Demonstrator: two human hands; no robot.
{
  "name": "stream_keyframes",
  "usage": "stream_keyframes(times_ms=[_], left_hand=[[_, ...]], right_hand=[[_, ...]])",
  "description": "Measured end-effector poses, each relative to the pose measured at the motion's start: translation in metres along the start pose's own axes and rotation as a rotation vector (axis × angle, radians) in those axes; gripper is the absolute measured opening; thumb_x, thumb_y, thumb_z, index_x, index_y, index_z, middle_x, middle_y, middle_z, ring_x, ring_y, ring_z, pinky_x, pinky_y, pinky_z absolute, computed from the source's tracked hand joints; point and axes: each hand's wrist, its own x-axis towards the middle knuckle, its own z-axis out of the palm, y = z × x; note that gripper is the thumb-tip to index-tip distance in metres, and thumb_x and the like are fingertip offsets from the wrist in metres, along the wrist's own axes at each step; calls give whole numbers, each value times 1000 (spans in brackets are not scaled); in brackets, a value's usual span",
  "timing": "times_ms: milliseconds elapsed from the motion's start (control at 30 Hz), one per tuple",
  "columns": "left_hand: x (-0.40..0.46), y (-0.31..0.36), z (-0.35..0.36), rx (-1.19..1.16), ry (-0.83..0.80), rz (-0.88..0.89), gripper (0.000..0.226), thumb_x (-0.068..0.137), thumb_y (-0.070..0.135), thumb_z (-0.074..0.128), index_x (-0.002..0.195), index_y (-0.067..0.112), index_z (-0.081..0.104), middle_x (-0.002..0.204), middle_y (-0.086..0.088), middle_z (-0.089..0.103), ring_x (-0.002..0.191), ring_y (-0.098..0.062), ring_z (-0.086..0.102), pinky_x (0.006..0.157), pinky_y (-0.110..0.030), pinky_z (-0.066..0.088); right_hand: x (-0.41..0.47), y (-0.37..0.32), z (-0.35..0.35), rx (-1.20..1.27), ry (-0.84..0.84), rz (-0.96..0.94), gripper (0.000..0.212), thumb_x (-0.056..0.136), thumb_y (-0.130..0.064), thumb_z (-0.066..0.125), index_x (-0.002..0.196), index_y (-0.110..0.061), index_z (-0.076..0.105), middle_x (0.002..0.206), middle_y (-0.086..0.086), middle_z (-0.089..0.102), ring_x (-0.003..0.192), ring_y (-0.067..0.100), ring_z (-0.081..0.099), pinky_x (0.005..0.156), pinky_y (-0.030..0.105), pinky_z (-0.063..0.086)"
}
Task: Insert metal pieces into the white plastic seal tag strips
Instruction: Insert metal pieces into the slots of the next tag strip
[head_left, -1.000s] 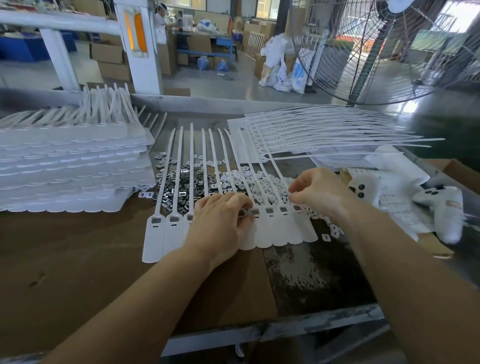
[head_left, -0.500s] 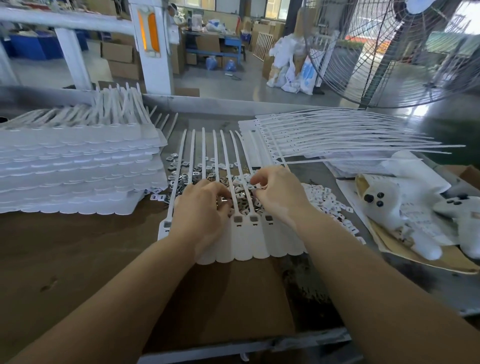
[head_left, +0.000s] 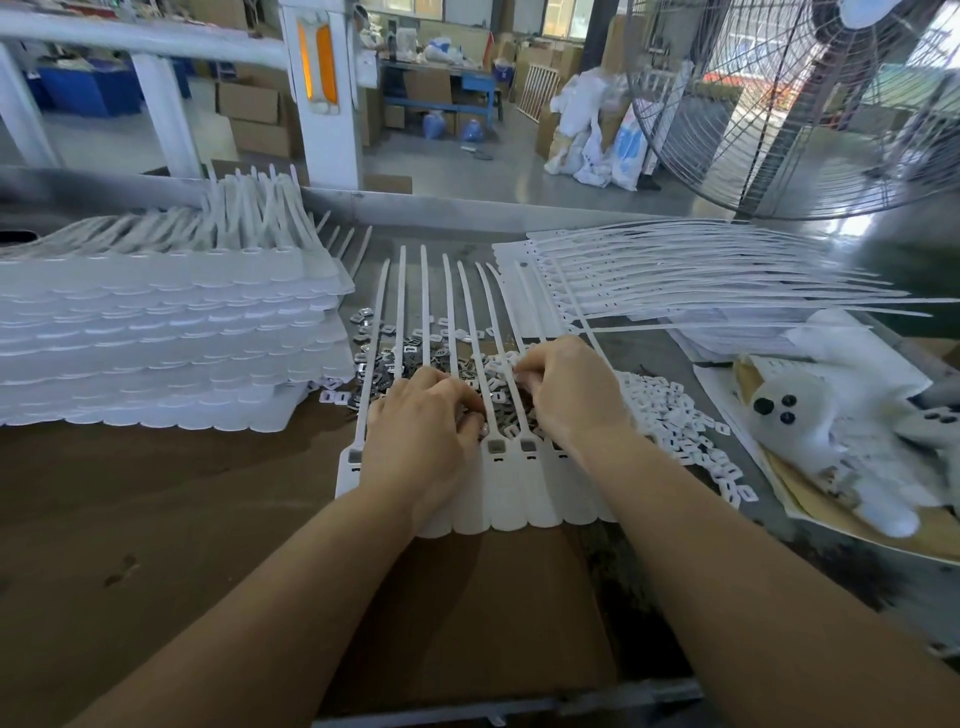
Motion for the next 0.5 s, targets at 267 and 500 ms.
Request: stream_keyframes(times_ms=[267,500], left_hand=[[1,4,-13,-341,13,-50,13,90,24,58,102,27,63,92,15,60,87,-3,55,73,-16,43],[-6,12,-23,-663,-24,-94,7,80,15,72,87,18,70,82,4,71,80,-8,66,76,-19,52]], right_hand=[[-29,-10,-15,450,0,-5,12,85,-9,65,93,-13,73,91,-1,71,86,10,65,83,20,50],[-43,-12,-16,703,-27,51,10,79,-8,71,77,-16,68,75,-1,70,70,6,66,64,14,51]])
